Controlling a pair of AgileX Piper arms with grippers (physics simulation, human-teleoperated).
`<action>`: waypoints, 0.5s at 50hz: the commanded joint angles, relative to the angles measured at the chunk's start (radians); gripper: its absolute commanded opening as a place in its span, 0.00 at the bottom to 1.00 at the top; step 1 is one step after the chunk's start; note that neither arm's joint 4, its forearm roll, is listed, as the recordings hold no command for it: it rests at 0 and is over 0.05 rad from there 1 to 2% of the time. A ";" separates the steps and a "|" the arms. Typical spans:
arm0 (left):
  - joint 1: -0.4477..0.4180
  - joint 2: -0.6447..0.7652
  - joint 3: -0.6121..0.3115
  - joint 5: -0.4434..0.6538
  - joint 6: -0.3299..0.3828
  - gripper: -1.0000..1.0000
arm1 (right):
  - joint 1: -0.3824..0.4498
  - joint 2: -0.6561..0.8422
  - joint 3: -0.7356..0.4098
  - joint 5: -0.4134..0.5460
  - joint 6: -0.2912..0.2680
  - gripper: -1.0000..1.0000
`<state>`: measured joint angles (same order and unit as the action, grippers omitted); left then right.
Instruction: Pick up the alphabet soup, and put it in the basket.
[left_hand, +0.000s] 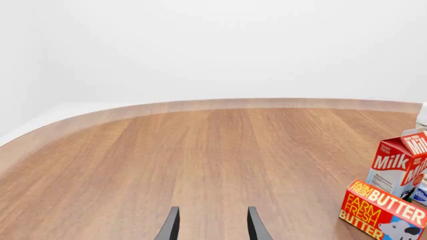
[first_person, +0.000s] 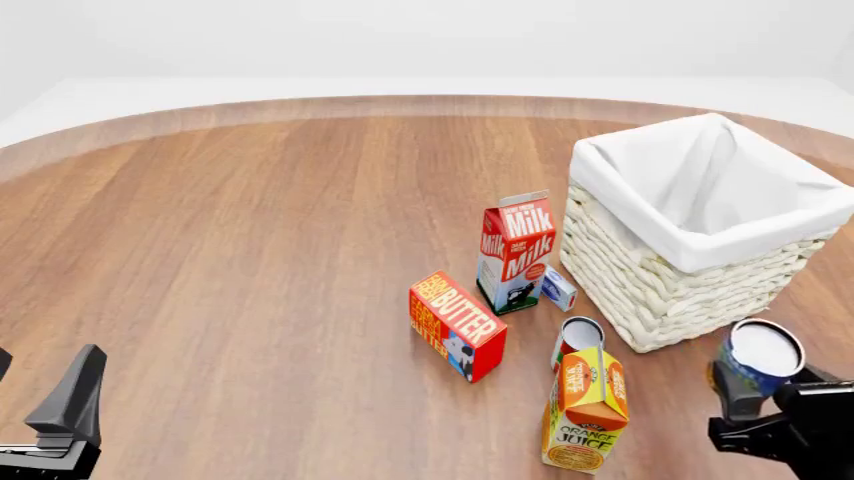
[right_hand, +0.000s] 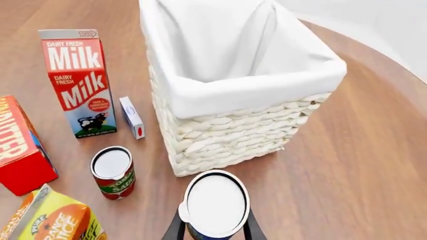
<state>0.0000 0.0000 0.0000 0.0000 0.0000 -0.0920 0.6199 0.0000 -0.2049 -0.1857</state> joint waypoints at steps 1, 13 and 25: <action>0.000 0.000 0.000 0.000 0.000 1.00 | 0.013 -0.108 0.000 0.078 0.008 0.00; 0.000 0.000 0.000 0.000 0.000 1.00 | 0.024 -0.238 -0.027 0.206 -0.004 0.00; 0.000 0.000 0.000 0.000 0.000 1.00 | 0.041 -0.339 -0.090 0.339 -0.023 0.00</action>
<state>0.0000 0.0000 0.0000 0.0000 0.0000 -0.0624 0.3658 -0.0441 0.0392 -0.2146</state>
